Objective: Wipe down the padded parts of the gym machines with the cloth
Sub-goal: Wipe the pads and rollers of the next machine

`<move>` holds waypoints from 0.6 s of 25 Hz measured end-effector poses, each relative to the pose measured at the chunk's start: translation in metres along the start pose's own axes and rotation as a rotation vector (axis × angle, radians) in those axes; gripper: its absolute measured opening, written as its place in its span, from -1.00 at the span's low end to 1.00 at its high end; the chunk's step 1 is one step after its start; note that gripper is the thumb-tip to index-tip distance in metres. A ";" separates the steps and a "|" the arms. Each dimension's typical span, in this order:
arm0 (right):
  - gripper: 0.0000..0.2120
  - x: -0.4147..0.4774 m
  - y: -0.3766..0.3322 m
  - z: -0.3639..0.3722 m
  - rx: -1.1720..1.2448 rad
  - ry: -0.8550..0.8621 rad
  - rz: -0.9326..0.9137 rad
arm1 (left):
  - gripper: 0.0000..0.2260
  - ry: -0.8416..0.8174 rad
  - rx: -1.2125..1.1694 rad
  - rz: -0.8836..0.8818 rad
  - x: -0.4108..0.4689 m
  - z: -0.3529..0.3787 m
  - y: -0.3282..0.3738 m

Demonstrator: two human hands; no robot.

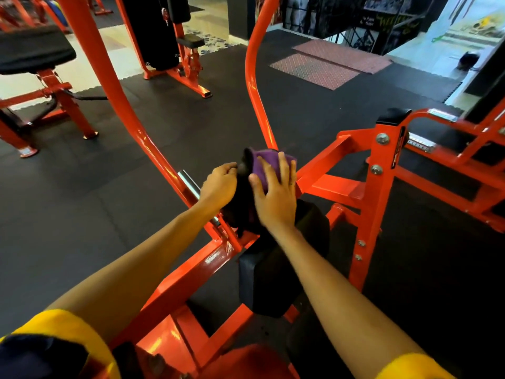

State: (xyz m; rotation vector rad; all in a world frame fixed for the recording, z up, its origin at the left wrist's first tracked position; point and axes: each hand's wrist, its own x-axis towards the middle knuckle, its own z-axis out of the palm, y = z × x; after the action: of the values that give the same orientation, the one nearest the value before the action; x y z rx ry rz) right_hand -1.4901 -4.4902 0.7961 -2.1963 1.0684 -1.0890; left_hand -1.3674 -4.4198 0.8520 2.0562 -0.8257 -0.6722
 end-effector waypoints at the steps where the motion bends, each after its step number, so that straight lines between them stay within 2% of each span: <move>1: -0.48 0.021 0.003 -0.007 0.048 -0.009 0.128 | -0.63 0.004 0.083 0.022 -0.001 0.001 0.002; 3: -0.49 0.043 0.004 -0.012 0.138 -0.040 0.355 | -0.59 0.002 0.117 0.079 0.001 -0.004 0.005; 4: -0.48 0.040 0.001 -0.011 0.124 -0.035 0.366 | -0.59 -0.008 0.049 0.088 0.004 -0.008 0.004; 7: -0.47 -0.011 -0.018 0.007 -0.012 0.084 0.065 | -0.72 -0.012 -0.081 0.008 0.013 -0.014 -0.005; 9: -0.46 -0.055 -0.030 0.014 -0.017 0.021 -0.044 | -0.76 -0.016 0.028 -0.012 0.014 -0.010 -0.011; 12: -0.45 -0.044 -0.019 0.010 0.001 -0.035 -0.084 | -0.68 -0.014 0.033 -0.049 0.003 -0.005 -0.003; 13: -0.45 -0.026 -0.010 0.008 -0.032 -0.007 -0.076 | -0.67 0.003 0.128 -0.005 0.001 -0.002 -0.001; 15: -0.47 0.017 0.005 -0.001 -0.007 0.025 0.109 | -0.63 -0.019 0.398 0.114 -0.013 0.002 0.010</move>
State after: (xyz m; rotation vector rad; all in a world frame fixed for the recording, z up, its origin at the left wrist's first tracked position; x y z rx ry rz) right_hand -1.4864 -4.5065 0.8008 -2.1084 1.1893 -1.0688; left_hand -1.3805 -4.4153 0.8617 2.3328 -1.1520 -0.4930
